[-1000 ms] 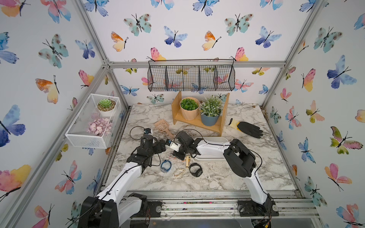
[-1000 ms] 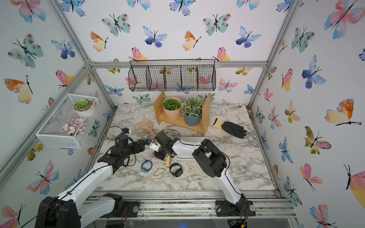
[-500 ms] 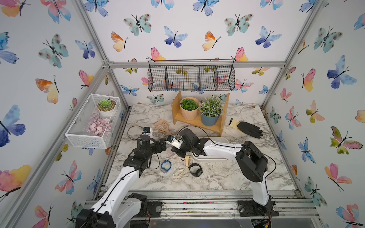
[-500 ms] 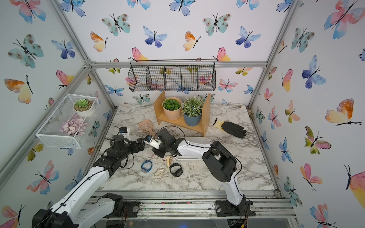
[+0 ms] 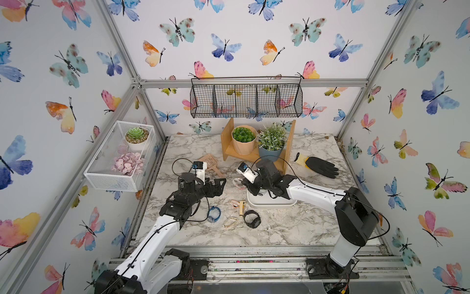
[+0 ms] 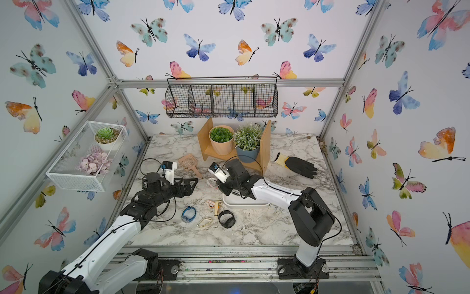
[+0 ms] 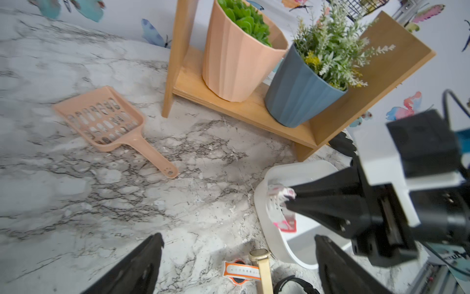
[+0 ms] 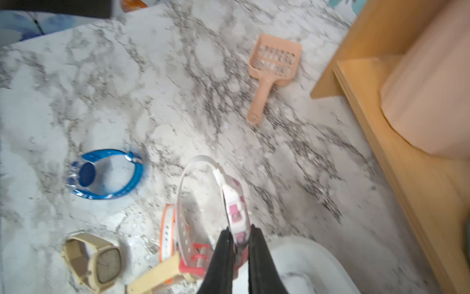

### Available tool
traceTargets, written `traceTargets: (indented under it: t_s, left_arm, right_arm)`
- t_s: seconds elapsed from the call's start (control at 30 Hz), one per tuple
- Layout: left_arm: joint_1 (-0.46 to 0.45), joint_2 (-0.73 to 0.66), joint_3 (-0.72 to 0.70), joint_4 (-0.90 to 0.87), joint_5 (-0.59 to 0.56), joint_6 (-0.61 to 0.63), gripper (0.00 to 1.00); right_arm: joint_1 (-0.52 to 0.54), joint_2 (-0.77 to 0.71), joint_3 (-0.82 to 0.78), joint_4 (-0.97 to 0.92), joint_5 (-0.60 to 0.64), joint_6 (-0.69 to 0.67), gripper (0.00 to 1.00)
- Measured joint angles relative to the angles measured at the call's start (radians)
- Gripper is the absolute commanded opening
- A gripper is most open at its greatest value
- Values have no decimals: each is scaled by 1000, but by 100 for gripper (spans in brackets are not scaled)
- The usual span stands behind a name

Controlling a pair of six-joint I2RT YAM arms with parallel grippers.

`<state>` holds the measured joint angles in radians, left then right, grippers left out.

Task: Put the watch into the storage box
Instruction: Place the watch in the storage box.

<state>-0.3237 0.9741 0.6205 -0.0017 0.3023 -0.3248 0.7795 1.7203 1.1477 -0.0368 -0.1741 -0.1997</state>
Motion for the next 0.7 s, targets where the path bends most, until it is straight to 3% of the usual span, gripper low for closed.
traceTargets:
  t_s: [0.27,0.7]
  left_arm:
    - [-200,138,44,50,-14,9,97]
    - [-301,295,85,132,-49,6,97]
  right_arm:
    - [-133,-131,-132,-48,63,63,3]
    - [-204,-142,-229,-111,170,159,3]
